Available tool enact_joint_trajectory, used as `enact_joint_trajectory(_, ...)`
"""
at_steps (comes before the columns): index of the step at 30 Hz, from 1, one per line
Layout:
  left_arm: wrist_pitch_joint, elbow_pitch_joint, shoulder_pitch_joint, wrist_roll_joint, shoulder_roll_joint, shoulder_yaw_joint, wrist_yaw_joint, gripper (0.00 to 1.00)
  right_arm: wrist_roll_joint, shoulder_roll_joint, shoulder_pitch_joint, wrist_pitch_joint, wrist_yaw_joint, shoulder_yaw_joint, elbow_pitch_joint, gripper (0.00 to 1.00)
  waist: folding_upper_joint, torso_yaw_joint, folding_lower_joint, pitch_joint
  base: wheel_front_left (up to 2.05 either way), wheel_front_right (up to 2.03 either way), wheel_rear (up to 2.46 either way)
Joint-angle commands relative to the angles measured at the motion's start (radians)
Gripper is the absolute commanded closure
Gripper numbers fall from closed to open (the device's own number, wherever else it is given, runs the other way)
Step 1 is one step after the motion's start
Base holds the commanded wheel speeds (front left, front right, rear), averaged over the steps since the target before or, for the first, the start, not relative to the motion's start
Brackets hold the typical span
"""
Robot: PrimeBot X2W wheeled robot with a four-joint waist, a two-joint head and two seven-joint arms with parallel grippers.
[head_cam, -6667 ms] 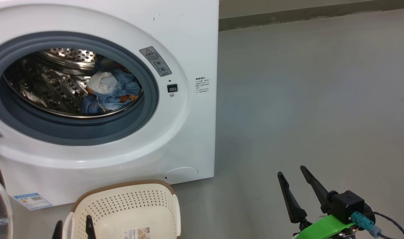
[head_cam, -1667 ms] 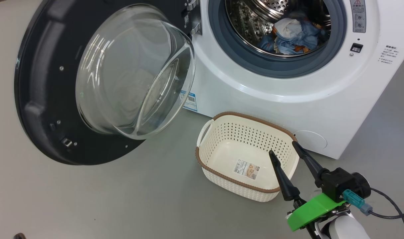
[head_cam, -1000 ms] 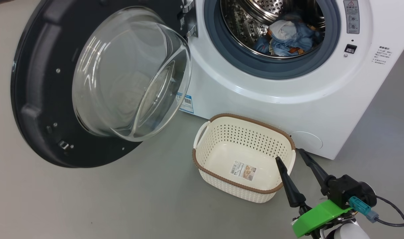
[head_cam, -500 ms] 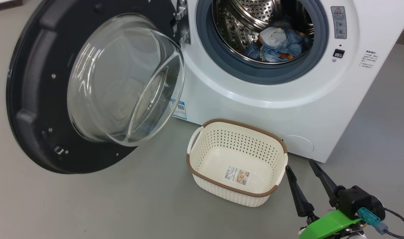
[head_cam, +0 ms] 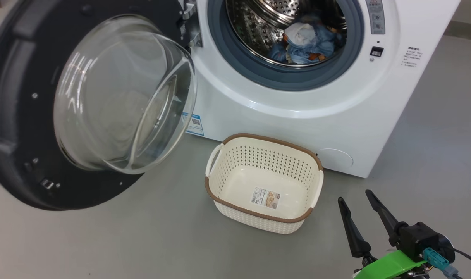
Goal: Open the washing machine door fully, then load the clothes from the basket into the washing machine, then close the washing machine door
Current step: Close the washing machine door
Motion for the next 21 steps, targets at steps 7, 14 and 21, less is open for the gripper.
enact_joint_trajectory(7,0.094,0.06,-0.105,-0.121,0.089,0.072,0.014,1.0,-0.002,-0.027,-0.035,-0.002,0.002,0.024,-0.037,0.0,0.0,-0.058,-0.0001,0.056,0.0,0.0,0.0)
enact_joint_trajectory(14,0.207,0.11,-0.136,-0.217,0.086,0.093,0.027,1.0,0.002,-0.053,-0.056,0.011,0.002,0.022,-0.059,0.0,0.0,-0.107,-0.0001,0.114,0.0,0.0,0.0)
enact_joint_trajectory(21,0.221,0.127,-0.132,-0.234,0.067,0.095,0.019,1.0,0.008,-0.068,-0.064,0.019,0.002,0.017,-0.075,0.0,0.0,-0.139,-0.0001,0.151,0.0,0.0,0.0)
